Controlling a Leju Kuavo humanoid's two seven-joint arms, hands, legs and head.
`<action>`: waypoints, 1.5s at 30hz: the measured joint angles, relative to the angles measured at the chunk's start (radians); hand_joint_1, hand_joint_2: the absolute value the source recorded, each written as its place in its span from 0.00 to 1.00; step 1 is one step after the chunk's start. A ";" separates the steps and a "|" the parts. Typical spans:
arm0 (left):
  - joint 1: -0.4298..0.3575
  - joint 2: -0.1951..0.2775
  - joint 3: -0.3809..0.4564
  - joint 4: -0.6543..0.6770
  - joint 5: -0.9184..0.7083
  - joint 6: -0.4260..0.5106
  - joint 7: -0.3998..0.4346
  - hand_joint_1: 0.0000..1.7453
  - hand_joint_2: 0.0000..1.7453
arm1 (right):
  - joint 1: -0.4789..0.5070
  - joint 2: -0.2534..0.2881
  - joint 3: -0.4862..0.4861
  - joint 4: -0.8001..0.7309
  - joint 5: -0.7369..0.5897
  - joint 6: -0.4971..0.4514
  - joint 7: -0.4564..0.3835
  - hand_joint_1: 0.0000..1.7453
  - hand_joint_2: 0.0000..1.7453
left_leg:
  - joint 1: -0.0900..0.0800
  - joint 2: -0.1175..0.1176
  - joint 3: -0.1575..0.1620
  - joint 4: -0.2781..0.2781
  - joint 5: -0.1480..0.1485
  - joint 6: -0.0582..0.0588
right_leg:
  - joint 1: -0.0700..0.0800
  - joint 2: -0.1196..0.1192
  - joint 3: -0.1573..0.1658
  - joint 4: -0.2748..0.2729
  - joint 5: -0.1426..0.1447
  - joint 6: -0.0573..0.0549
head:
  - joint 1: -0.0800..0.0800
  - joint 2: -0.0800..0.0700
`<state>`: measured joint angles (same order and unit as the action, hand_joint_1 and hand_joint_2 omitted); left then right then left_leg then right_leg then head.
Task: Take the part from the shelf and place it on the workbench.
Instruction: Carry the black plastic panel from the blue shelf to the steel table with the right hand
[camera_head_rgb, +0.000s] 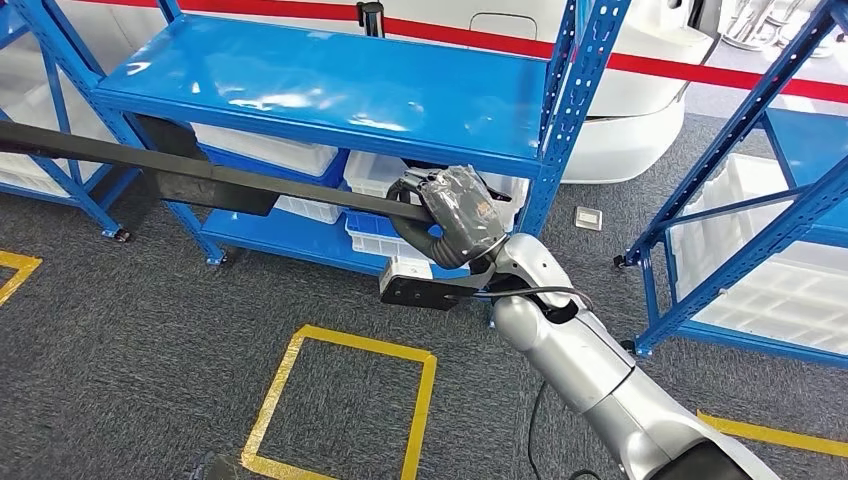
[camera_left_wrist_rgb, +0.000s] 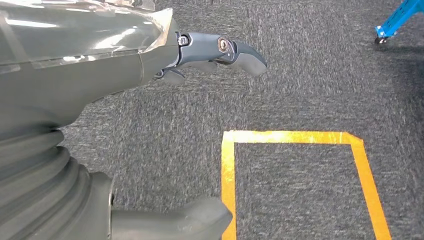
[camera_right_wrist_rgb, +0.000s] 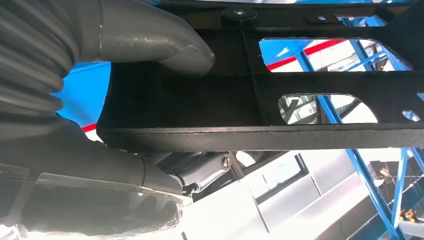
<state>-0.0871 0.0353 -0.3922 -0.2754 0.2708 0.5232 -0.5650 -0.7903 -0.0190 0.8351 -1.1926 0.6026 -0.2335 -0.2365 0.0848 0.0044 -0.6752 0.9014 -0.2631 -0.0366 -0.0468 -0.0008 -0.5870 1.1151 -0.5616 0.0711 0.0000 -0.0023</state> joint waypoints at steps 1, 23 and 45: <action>0.000 0.000 0.000 0.000 0.000 0.000 0.000 0.00 1.00 | -0.001 0.000 0.000 0.000 0.000 0.000 0.000 0.95 1.00 | 0.001 0.000 -0.007 0.005 0.003 -0.008 | 0.002 -0.001 0.037 -0.068 0.019 0.004 | 0.000 0.000; 0.006 0.004 -0.001 0.000 0.002 0.003 -0.004 0.00 1.00 | 0.003 0.007 0.011 0.000 0.006 -0.001 0.000 0.95 1.00 | -0.033 -0.012 0.033 0.138 -0.155 0.021 | 0.029 -0.006 -0.010 -0.102 0.113 -0.031 | -0.013 0.000; 0.009 0.000 -0.002 -0.001 0.005 0.009 -0.011 0.00 1.00 | -0.007 0.021 0.015 -0.004 0.007 -0.001 -0.001 0.95 1.00 | -0.045 -0.008 -0.062 0.324 -0.239 -0.013 | 0.051 -0.008 0.062 -0.193 0.136 -0.131 | -0.010 0.000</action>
<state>-0.0785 0.0349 -0.3944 -0.2766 0.2756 0.5323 -0.5755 -0.7969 0.0015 0.8498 -1.1971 0.6100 -0.2342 -0.2374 0.0395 -0.0034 -0.7369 1.2253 -0.5022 -0.0500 0.0043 -0.0092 -0.5248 0.9218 -0.4259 -0.0599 -0.0098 -0.0023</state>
